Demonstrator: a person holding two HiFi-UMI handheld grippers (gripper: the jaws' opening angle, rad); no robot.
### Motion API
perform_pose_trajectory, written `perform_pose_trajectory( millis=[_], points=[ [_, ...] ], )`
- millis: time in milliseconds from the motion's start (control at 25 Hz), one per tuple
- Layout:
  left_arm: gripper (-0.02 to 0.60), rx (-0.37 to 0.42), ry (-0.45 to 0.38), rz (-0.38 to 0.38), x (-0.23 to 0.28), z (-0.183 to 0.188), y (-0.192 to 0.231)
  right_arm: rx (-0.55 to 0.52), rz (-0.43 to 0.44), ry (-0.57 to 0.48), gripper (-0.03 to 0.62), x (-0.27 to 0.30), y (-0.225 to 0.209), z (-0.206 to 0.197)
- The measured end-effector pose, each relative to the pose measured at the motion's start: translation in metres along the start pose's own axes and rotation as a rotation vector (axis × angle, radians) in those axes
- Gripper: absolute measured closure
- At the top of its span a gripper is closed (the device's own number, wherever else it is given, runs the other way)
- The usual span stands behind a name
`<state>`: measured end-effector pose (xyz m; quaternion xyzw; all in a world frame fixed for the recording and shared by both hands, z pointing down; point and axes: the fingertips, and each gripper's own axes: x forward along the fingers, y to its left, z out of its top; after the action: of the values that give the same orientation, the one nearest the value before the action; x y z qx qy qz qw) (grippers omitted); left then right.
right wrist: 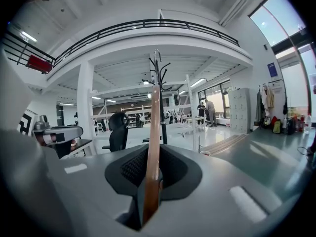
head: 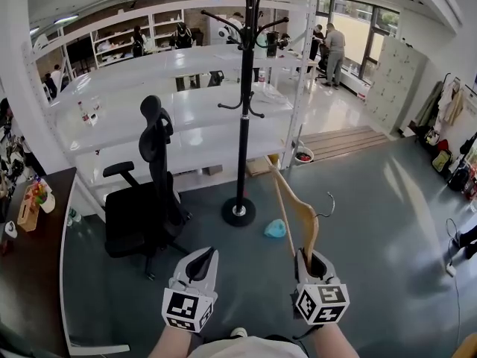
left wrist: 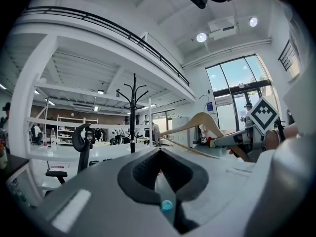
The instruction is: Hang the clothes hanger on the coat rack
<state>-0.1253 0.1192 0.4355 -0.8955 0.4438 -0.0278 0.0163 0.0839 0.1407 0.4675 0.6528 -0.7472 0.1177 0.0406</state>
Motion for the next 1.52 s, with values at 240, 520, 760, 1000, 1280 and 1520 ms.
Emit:
perform_pose_trajectory(
  millis=[240, 520, 760, 1000, 1280, 1520],
  points=[
    [0.581, 0.002, 0.004, 0.011, 0.002, -0.003, 0.023, -0.004, -0.028, 0.006, 0.52, 0.012, 0.001, 0.004],
    [0.581, -0.013, 0.023, 0.014, 0.021, -0.013, 0.043, -0.012, -0.027, 0.02, 0.52, 0.041, -0.001, 0.005],
    [0.581, -0.01, 0.05, 0.03, 0.059, -0.024, 0.058, 0.013, -0.013, 0.048, 0.52, 0.085, -0.022, 0.002],
    [0.581, -0.004, 0.06, 0.05, 0.119, -0.027, 0.088, 0.031, -0.027, 0.053, 0.52, 0.148, -0.056, 0.014],
    [0.581, -0.027, 0.061, 0.047, 0.209, -0.023, 0.12, 0.047, -0.047, 0.044, 0.52, 0.225, -0.107, 0.041],
    [0.581, -0.013, 0.054, 0.07, 0.264, -0.017, 0.143, 0.048, -0.039, 0.032, 0.52, 0.284, -0.135, 0.063]
  ],
)
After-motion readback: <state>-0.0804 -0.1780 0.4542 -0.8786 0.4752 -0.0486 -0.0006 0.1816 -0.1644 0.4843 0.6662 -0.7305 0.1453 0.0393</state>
